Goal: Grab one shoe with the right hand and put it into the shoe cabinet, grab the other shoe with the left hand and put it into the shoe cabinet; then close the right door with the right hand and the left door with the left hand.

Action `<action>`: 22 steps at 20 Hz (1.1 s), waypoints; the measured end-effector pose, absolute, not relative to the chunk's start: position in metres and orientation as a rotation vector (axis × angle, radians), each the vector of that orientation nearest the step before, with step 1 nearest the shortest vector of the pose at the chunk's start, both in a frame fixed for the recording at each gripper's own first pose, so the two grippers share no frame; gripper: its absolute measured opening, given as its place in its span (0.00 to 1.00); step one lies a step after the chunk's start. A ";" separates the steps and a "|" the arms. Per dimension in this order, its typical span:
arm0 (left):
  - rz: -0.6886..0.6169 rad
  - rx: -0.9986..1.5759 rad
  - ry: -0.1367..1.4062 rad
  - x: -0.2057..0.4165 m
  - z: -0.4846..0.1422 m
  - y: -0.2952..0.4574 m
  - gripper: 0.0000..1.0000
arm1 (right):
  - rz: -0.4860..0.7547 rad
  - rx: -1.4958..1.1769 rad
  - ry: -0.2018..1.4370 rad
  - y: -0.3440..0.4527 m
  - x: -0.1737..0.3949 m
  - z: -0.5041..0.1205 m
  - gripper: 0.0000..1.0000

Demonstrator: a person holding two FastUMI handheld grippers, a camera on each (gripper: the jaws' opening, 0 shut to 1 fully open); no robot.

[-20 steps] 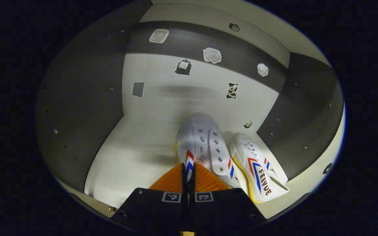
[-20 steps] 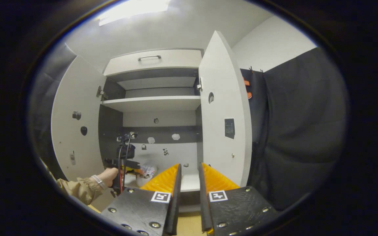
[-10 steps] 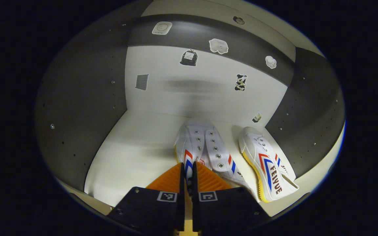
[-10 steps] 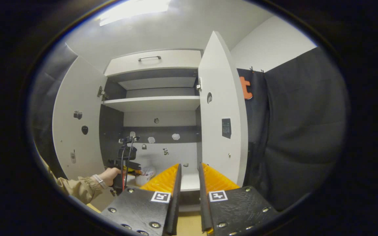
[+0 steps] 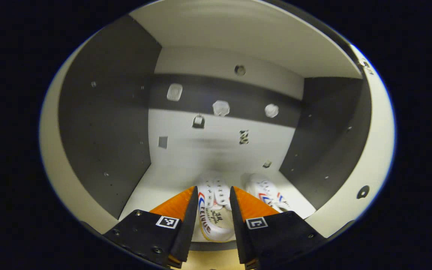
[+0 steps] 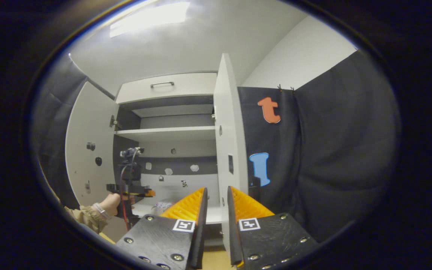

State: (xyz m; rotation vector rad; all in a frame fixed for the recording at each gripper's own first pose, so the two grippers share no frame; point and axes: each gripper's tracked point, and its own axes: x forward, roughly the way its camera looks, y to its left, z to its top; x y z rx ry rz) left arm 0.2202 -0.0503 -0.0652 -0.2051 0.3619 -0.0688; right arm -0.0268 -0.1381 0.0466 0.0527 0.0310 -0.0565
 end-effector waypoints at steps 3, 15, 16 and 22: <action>-0.100 -0.177 0.255 0.188 -0.016 -0.067 0.50 | -0.093 0.054 0.032 -0.174 -0.032 0.049 0.28; -0.127 -0.161 0.115 0.068 0.074 -0.104 0.93 | 0.047 0.067 0.136 -0.223 0.015 0.006 0.93; -0.107 -0.150 0.118 0.067 0.072 -0.101 0.98 | 0.068 0.075 0.146 -0.222 0.018 0.003 0.93; -0.034 -0.139 0.108 0.044 0.081 -0.080 0.97 | 0.194 0.123 0.201 -0.210 0.027 -0.009 0.92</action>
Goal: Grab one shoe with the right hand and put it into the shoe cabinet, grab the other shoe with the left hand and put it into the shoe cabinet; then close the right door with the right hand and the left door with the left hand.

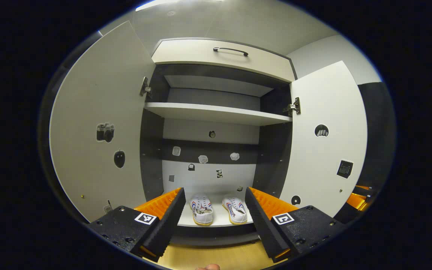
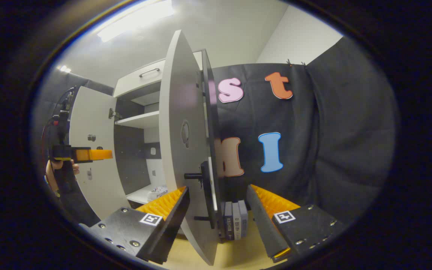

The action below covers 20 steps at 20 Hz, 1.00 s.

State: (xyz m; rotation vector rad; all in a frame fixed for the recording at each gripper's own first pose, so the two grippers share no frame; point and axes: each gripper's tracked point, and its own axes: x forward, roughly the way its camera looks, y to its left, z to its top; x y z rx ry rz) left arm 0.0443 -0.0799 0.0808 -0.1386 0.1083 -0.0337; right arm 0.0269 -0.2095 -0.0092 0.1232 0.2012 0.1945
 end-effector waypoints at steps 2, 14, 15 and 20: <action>-0.028 -0.147 0.101 0.040 0.086 -0.077 0.97 | 0.229 0.102 0.201 -0.201 0.028 -0.008 0.92; -0.013 -0.140 0.079 0.014 0.090 -0.067 0.97 | 0.455 0.155 0.245 -0.084 0.047 -0.027 0.92; -0.002 -0.136 0.078 0.011 0.091 -0.061 0.96 | 0.464 0.161 0.248 -0.075 0.051 -0.028 0.92; 0.032 -0.135 0.065 -0.002 0.095 -0.034 0.96 | 0.506 0.136 0.259 -0.023 0.070 -0.037 0.93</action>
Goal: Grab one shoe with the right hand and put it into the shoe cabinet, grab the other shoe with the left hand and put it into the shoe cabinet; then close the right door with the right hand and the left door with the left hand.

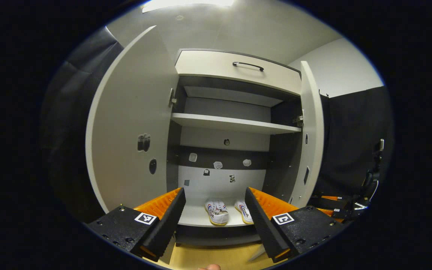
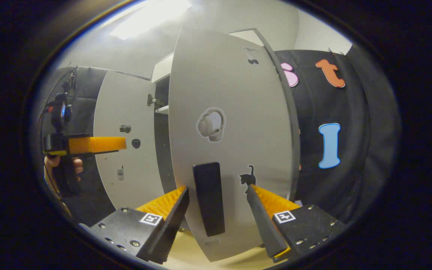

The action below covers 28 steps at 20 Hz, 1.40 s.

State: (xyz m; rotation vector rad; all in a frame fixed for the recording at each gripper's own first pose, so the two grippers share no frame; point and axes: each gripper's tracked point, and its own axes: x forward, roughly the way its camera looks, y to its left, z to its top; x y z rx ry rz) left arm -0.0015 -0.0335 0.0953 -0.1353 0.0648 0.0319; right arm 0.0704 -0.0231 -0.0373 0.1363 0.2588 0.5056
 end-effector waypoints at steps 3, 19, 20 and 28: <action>0.043 -0.140 0.051 -0.008 0.101 -0.022 0.96 | 0.496 0.126 0.259 -0.003 0.083 -0.043 0.89; -0.015 -0.174 0.050 -0.015 0.097 -0.007 0.96 | 0.386 0.193 0.305 0.031 0.122 -0.074 0.89; -0.019 -0.175 0.050 -0.016 0.097 -0.006 0.96 | 0.378 0.192 0.305 0.031 0.124 -0.075 0.89; -0.063 -0.194 0.052 -0.012 0.095 -0.009 0.96 | 0.287 0.113 0.285 0.033 0.129 -0.081 0.93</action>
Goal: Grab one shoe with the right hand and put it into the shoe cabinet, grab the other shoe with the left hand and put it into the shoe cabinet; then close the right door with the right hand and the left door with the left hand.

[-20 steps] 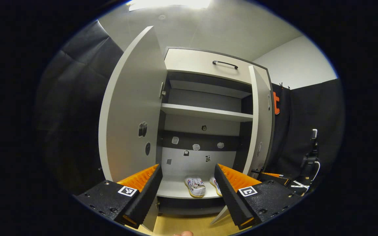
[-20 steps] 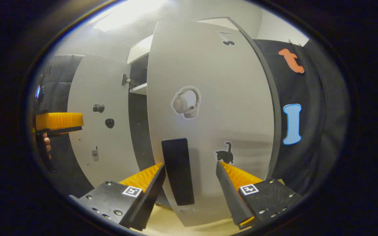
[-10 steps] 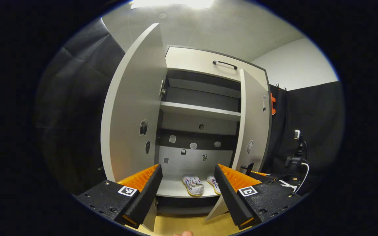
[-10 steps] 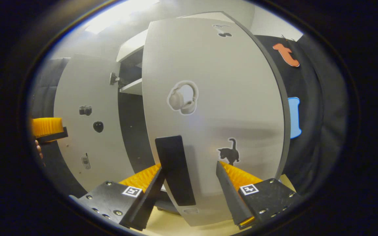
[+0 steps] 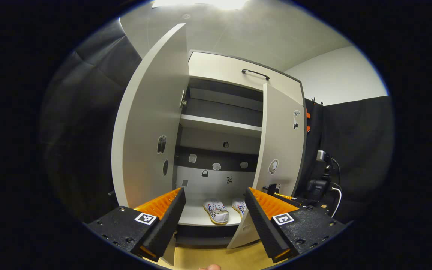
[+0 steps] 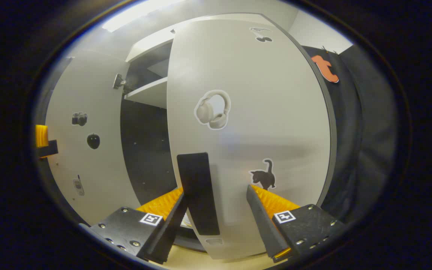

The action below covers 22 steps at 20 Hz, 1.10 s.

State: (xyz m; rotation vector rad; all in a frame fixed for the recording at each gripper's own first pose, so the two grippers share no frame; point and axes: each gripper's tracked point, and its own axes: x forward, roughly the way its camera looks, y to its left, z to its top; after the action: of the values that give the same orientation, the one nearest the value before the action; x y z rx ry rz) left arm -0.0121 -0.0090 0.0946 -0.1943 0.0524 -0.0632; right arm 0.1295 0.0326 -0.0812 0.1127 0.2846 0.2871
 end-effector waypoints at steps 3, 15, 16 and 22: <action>-0.067 -0.193 0.053 -0.011 0.093 -0.009 0.96 | 0.263 0.101 0.278 0.033 0.132 -0.083 0.89; -0.094 -0.198 0.029 -0.010 0.098 -0.014 0.96 | 0.204 0.093 0.263 0.035 0.138 -0.084 0.93; -0.097 -0.199 0.024 -0.011 0.099 -0.013 0.96 | 0.205 0.093 0.263 0.035 0.139 -0.083 0.92; -0.093 -0.211 -0.029 -0.041 0.126 -0.008 0.93 | 0.206 0.080 0.264 0.035 0.139 -0.085 0.92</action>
State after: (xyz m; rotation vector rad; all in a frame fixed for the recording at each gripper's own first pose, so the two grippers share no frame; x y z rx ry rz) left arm -0.0413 -0.0082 0.1264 -0.2110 -0.0295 -0.0933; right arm 0.1385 0.0346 -0.0848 0.0802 0.2642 0.2063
